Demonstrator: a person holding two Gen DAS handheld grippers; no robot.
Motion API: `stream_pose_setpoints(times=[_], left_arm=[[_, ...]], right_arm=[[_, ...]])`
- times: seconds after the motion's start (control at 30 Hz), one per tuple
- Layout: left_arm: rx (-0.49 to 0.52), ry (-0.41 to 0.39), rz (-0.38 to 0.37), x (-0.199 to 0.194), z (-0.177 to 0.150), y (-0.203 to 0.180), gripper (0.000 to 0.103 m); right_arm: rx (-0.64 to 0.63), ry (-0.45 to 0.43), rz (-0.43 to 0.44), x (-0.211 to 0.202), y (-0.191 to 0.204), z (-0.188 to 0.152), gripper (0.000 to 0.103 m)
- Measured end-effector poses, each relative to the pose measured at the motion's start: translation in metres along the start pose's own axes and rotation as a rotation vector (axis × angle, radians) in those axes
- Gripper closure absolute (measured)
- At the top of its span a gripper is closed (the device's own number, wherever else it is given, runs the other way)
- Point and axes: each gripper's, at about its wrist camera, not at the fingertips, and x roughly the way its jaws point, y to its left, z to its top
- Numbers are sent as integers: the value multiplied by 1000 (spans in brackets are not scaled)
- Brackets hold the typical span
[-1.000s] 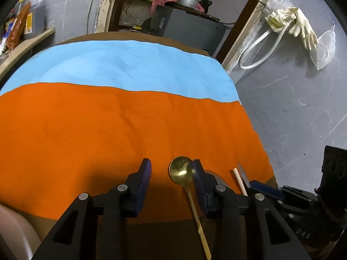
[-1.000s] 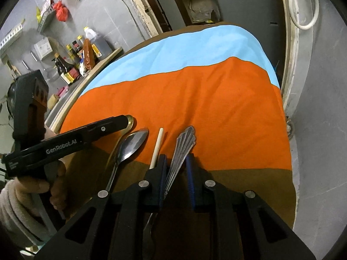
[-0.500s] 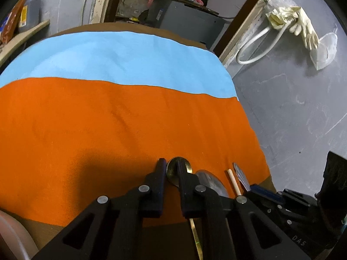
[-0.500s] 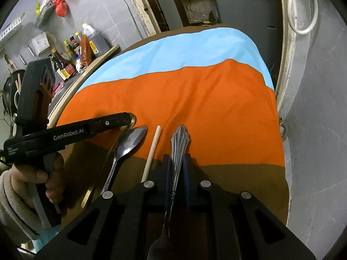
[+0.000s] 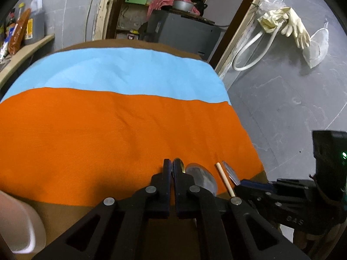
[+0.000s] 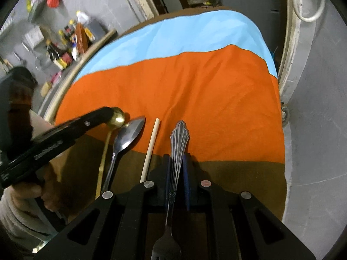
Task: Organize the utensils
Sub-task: 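Grasp the gold spoon with the left tool while the right tool grasps the fork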
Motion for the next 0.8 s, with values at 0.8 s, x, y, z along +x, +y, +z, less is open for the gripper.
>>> stream_pose_setpoints(times=[0.8], left_arm=[[0,-149,26,-81,-22,-2,100]], right_arm=[[131,-193,53,-44,7,-36,94]])
